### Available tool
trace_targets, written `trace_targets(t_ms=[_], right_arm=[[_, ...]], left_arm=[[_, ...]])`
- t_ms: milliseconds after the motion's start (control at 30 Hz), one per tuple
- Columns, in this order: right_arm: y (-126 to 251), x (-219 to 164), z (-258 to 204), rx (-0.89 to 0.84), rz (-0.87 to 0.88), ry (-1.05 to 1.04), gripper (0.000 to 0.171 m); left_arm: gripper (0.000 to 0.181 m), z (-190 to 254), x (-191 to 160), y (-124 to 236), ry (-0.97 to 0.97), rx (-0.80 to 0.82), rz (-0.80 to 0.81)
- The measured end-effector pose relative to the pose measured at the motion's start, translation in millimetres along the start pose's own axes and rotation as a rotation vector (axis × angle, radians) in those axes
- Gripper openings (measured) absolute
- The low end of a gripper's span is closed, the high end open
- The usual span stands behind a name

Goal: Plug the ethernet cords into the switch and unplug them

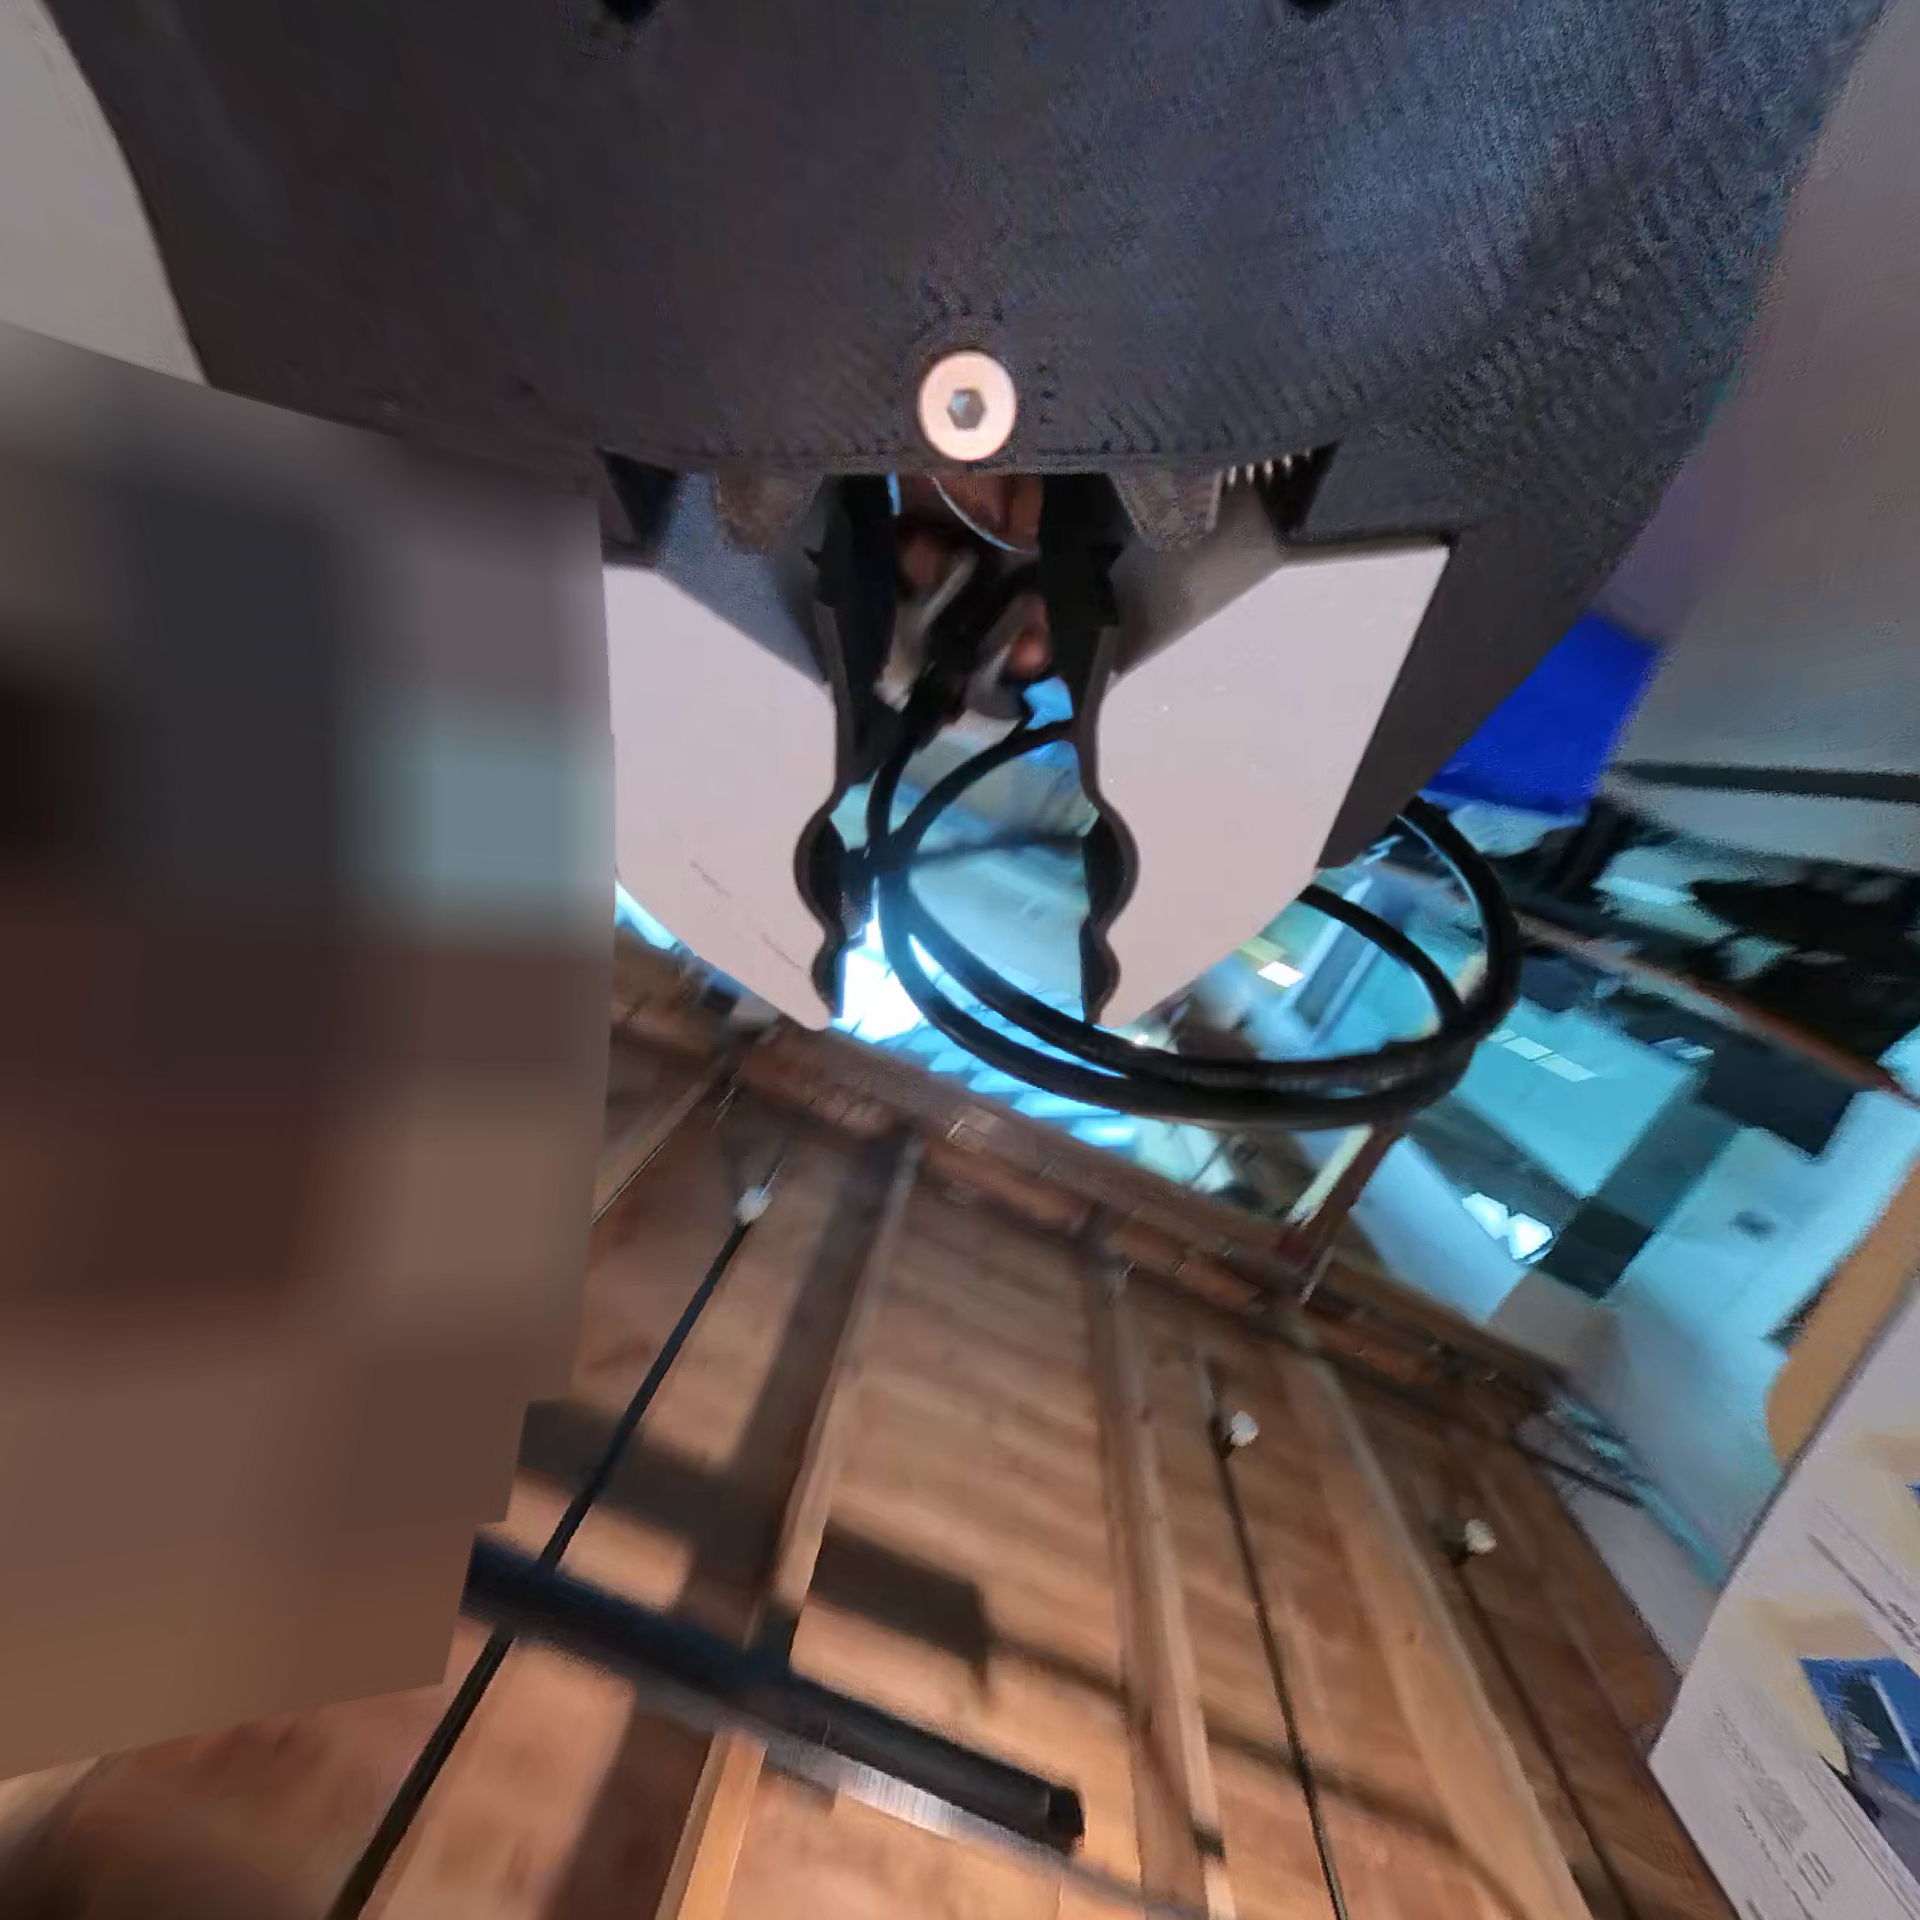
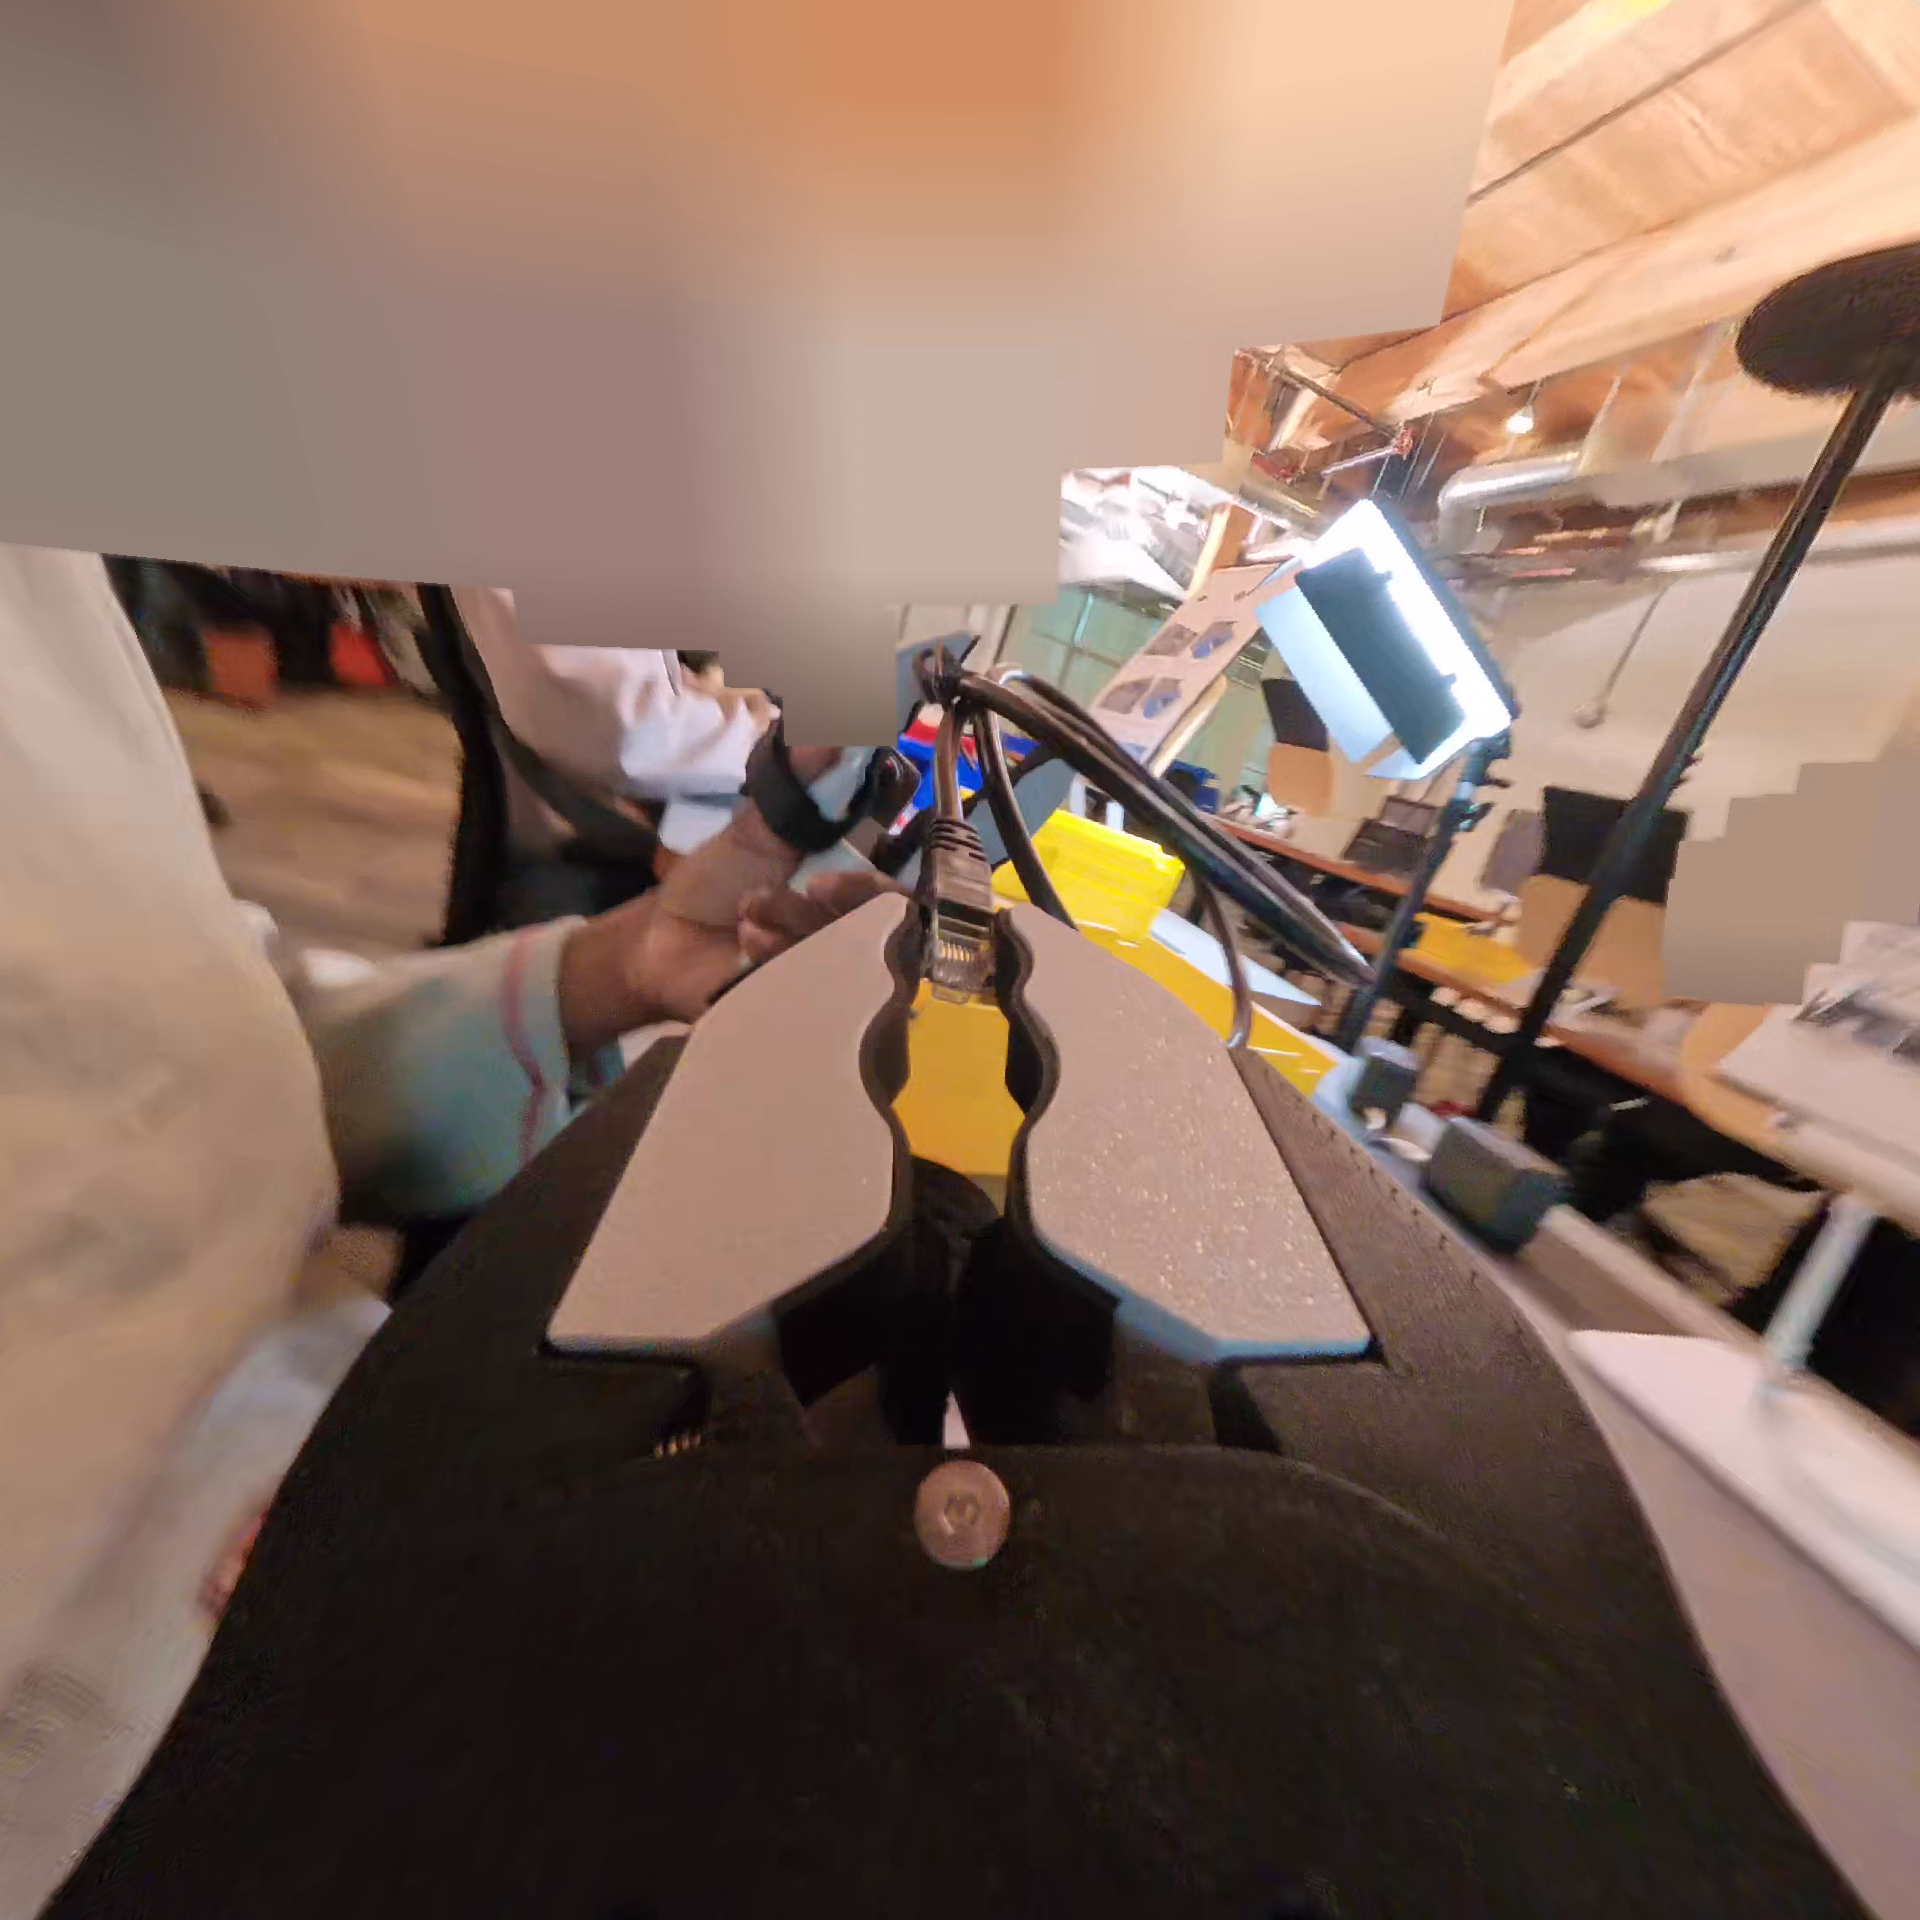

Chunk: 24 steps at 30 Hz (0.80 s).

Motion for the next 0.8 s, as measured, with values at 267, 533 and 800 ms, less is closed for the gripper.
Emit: trace_targets(t_ms=[267,533,800], right_arm=[[4,-11,21,0.084,0.186,-0.503,0.013],[-17,-27,14,0.235,0.027,-0.731,0.014],[-30,-32,2,0.318,-0.110,-0.727,0.013]], left_arm=[[0.054,17,24,26,-0.890,0.658,-0.312],[0.044,37,-46,-20,-1.826,0.697,-0.847],[0.011,25,-65,-24,-1.765,0.629,-1.006]])
Point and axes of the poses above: each gripper's, where its closed fingertips meet, y back along the fingers, x out of its top, z = x × y across the jaws, the point moved 7 cm from there along y, back along the fingers, and after that the axes turned 15 degrees about -z, right-handed, at the moved point
